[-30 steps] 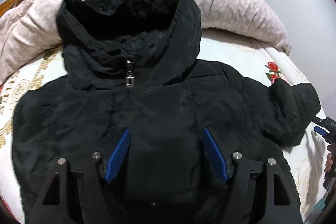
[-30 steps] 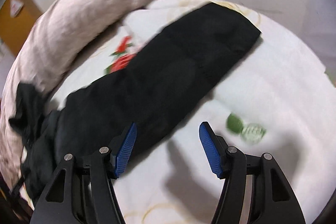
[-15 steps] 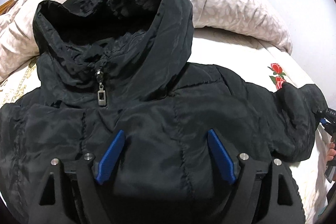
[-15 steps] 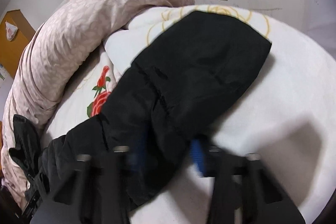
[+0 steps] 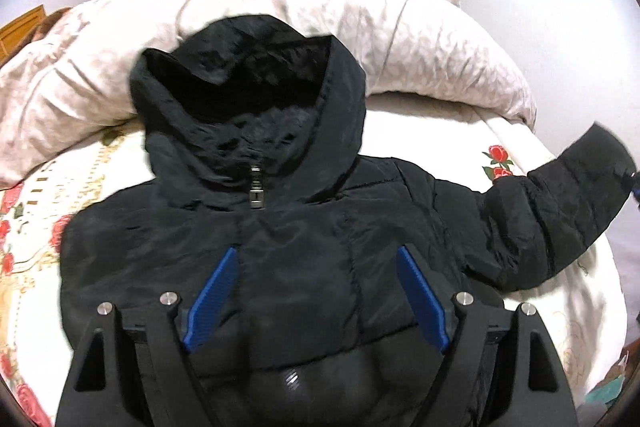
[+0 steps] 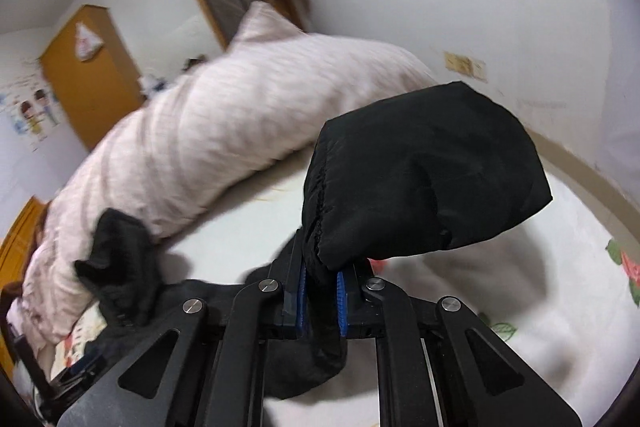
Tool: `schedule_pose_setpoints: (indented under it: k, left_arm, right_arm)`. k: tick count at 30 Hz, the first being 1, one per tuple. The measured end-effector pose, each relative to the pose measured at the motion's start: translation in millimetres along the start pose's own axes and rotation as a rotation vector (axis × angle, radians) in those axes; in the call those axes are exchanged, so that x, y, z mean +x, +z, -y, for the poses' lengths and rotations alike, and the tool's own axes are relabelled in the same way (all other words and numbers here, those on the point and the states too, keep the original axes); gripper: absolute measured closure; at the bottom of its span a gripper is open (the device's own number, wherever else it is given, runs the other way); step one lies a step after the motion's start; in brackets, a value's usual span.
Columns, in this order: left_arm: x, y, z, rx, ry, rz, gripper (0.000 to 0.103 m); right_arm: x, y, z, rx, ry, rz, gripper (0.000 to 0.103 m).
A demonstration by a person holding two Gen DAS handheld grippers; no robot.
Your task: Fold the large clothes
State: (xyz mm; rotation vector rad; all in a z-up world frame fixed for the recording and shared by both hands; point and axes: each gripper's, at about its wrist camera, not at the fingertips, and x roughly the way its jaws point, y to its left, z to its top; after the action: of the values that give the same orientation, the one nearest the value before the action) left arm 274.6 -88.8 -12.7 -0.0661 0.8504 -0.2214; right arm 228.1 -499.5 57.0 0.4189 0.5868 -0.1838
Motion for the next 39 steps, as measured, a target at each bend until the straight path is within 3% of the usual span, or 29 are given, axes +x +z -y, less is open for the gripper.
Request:
schedule_pose_setpoints:
  k: [7,14,28,31,34,39]
  left_arm:
    - [-47,-5,-40,-0.058,0.036,0.031,0.021]
    - [-70,-19,-94,-0.143,0.078,0.051,0.021]
    - [-54,-51,-181,-0.291,0.140,0.028,0.021]
    - [-49,-56,-190,-0.306,0.142,0.020,0.021]
    - [-47,-57,-195,-0.318,0.141,0.019,0.021]
    - [-53,-53,-195,-0.324,0.126,0.030,0.021]
  right_arm:
    - [-28,-12,-101,-0.127,0.145,-0.008,0.092]
    - [0,-58,-191,-0.244,0.249,-0.109,0.091]
    - [98,-180,-261,-0.405,0.297,-0.361,0.086]
    - [111,-200,-269,-0.445,0.315,-0.402,0.076]
    - [116,-213,-274,-0.472,0.345,-0.440,0.048]
    - [105,-222,-285,-0.553,0.360,-0.428,0.034]
